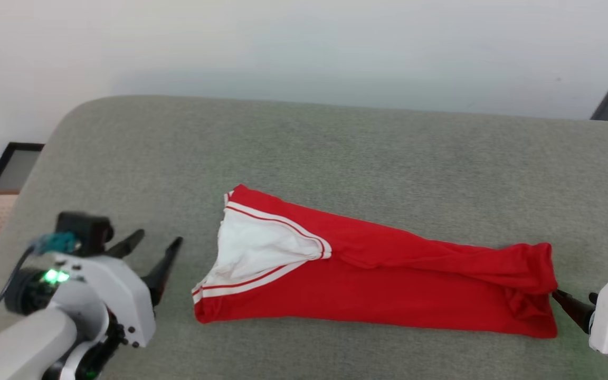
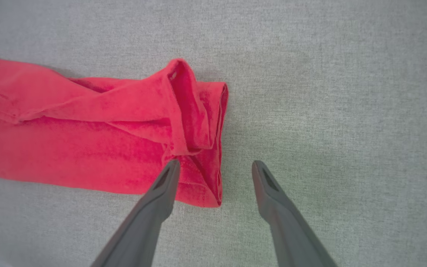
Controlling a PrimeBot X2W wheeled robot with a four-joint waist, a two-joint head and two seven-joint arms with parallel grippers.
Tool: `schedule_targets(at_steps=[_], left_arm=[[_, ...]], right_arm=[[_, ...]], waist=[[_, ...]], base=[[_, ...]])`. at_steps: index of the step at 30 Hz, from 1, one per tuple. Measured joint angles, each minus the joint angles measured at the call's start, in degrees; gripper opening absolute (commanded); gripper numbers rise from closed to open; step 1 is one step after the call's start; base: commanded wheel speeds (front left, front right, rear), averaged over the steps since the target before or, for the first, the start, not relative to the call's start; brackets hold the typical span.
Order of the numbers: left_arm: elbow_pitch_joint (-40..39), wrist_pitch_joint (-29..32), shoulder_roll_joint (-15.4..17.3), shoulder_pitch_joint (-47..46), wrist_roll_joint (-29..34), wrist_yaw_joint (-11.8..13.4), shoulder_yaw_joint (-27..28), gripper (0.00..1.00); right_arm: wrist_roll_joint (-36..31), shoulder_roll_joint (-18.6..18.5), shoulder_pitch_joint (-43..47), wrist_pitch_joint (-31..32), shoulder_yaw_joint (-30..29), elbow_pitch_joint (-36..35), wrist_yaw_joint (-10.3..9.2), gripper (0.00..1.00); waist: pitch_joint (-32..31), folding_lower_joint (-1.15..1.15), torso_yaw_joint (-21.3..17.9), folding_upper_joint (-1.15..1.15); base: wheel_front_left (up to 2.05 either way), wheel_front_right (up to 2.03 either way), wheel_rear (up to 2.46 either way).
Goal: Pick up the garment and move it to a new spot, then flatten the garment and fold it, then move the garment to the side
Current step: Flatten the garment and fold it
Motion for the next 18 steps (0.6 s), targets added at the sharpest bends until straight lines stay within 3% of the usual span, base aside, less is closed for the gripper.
schedule_targets(at_steps=[8, 18], left_arm=[[1.5, -11.2, -1.0, 5.0, 0.1, 2.3, 2.9, 1.00], [3.9, -14.7, -4.3, 8.4, 0.1, 1.8, 6.4, 1.00]], right_arm=[[-2.5, 0.3, -4.7, 0.8, -0.1, 6.9, 0.01, 1.00], [-3.4, 0.0, -9.3, 0.9, 0.7, 17.5, 0.00, 1.00]], waist=[[1.4, 0.00, 2.5, 0.00], [3.8, 0.00, 5.3, 0.00]], base=[[0.00, 0.00, 0.00], [0.00, 0.00, 0.00]])
